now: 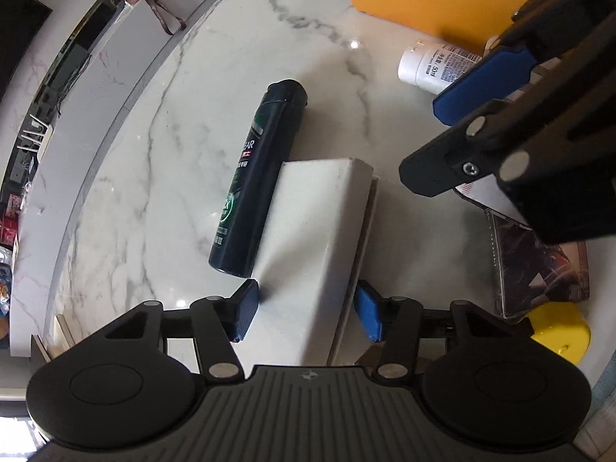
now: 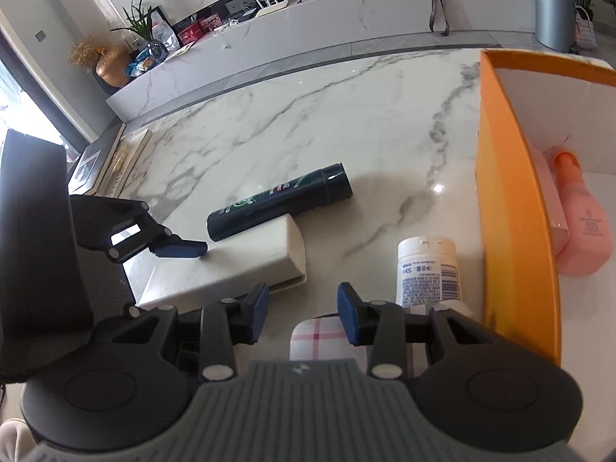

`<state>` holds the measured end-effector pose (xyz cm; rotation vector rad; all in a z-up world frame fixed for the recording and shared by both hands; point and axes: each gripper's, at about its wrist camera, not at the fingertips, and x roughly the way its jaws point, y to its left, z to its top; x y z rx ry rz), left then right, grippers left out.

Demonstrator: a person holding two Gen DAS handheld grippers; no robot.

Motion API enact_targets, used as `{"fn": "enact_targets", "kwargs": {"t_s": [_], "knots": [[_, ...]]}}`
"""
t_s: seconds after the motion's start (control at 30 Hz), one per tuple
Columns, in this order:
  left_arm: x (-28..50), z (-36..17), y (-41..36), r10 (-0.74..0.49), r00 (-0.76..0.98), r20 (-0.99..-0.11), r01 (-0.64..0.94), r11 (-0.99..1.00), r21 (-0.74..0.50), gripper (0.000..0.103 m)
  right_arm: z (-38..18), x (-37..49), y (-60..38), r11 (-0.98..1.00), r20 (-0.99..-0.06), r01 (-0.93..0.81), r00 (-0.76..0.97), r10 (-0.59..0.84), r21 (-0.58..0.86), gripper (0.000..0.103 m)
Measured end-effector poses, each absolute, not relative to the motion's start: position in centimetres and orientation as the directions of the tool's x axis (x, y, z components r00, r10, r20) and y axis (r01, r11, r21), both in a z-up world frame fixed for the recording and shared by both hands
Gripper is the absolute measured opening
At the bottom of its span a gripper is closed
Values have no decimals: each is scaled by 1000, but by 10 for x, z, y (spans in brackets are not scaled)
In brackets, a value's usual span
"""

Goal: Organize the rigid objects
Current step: 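Grasp the white box with the left tool while the right tool approaches the green spray can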

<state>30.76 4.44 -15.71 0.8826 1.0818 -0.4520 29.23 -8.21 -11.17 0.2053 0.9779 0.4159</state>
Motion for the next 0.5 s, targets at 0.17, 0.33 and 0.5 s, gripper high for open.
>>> {"fn": "enact_targets", "kwargs": {"t_s": [0.17,0.33,0.5], "knots": [[318,-129,59,-4,386,-923,659,701,273,40,-111,292,-83,899,-758,-246,483,439,363,42],[337,-110,81,-105,308,-946,608,786,110,33,-111,294,-76,895,-765,-266,467,444,357,42],[341,-111,88,-133,288,-948,602,795,71,34,-115,311,-58,876,-764,-282,432,480,391,20]]}}
